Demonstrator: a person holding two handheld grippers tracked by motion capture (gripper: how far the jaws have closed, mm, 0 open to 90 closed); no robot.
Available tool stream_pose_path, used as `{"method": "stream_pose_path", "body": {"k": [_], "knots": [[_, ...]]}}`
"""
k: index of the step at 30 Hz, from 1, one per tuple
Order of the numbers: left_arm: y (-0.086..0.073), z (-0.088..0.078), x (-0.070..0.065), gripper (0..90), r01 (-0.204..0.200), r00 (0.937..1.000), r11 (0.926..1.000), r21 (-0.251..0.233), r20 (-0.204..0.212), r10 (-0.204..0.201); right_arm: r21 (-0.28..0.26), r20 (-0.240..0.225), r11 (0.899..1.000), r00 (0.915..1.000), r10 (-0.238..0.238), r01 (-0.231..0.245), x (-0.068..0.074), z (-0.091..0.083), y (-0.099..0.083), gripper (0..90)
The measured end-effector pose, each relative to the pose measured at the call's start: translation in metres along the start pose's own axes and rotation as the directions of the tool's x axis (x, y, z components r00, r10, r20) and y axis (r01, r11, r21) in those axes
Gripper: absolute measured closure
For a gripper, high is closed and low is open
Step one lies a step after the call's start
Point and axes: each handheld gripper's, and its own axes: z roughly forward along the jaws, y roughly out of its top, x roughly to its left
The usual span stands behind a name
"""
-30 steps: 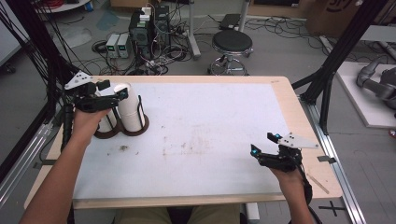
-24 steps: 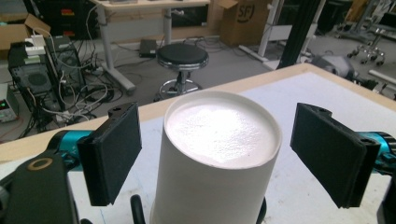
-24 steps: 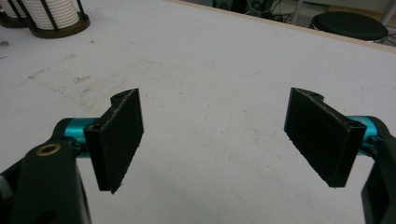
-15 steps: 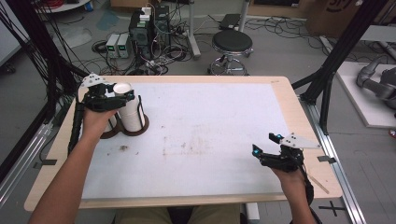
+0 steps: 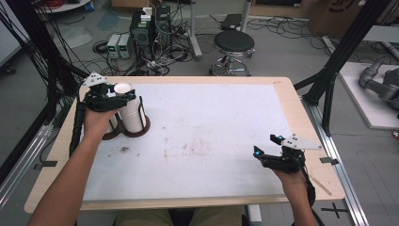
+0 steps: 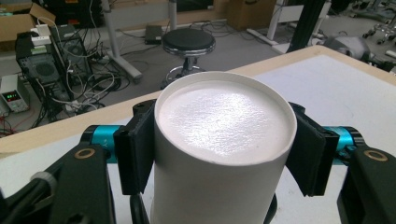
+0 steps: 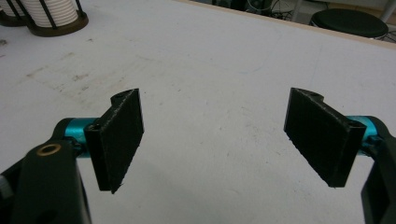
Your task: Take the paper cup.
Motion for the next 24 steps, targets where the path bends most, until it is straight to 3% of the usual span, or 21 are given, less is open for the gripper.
{"method": "stream_pose_path", "body": {"k": [6,13,19,24], "knots": [[0.008,-0.005,0.002,34.0,0.008,0.9999,0.9996,-0.026,0.008,-0.008,0.004,-0.002,1.0,1.0,-0.001,0.001,0.0,0.001,0.0,20.6],[0.032,-0.016,-0.002,34.3,0.003,0.9998,0.9959,-0.091,0.018,-0.001,0.005,-0.006,1.0,1.0,0.0,0.0,0.001,0.001,0.0,20.6],[0.052,-0.026,-0.005,34.4,-0.01,0.9995,0.9903,-0.139,0.028,0.014,0.001,-0.006,1.0,1.0,0.001,-0.001,0.0,0.0,0.0,20.6],[0.067,-0.037,-0.013,34.5,-0.002,0.9976,0.979,-0.204,0.067,0.016,-0.001,-0.004,1.0,1.0,0.005,-0.005,-0.001,0.0,0.0,20.6]]}}
